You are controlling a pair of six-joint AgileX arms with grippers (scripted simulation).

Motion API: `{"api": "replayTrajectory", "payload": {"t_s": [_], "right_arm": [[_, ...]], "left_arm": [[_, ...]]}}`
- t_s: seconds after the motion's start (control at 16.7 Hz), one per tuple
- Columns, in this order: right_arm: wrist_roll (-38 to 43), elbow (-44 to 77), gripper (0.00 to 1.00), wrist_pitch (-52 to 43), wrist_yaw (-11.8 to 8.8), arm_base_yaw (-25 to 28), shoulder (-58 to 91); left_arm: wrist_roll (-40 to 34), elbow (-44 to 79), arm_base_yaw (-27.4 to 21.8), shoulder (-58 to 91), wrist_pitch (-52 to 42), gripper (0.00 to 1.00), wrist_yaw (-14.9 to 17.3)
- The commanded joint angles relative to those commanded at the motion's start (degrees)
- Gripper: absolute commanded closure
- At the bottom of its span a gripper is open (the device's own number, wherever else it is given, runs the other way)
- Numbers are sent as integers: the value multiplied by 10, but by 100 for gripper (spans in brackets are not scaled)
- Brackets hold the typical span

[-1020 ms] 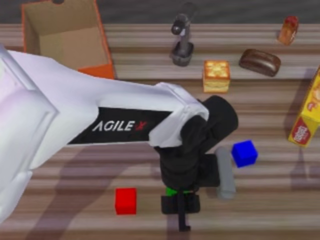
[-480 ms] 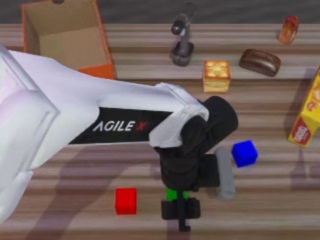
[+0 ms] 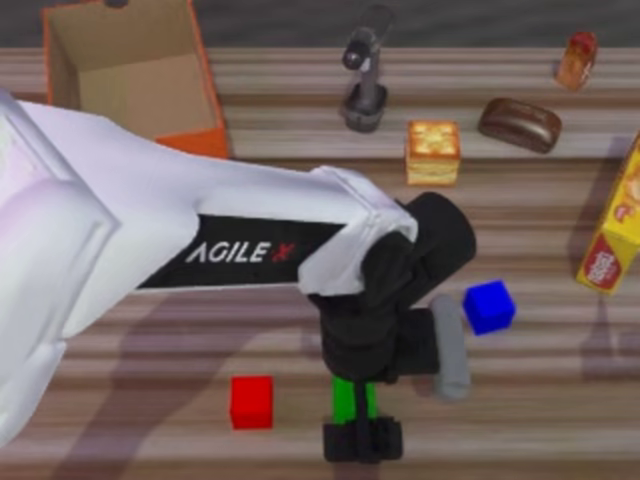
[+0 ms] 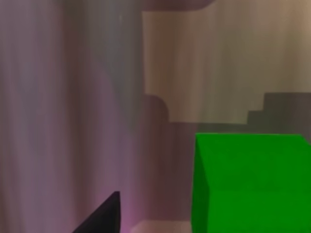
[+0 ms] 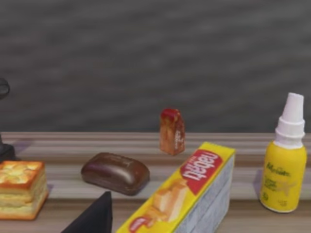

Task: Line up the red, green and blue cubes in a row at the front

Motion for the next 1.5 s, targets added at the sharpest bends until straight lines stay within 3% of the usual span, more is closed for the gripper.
{"api": "replayTrajectory", "payload": {"t_s": [0.3, 0.72, 1.08, 1.26, 1.5], "right_arm": [[0, 0, 0, 0, 0, 0, 0], [0, 0, 0, 0, 0, 0, 0], [1, 6, 0, -4, 0, 2, 6], [8, 58, 0, -39, -2, 19, 59], [24, 187, 0, -128, -1, 57, 216]], "left_arm": [[2, 8, -1, -4, -10, 0, 0], [0, 80, 11, -56, -137, 0, 0], [-2, 77, 13, -62, -137, 0, -1], [-21, 29, 44, -115, -105, 0, -3], [-71, -96, 122, -267, -23, 0, -8]]}}
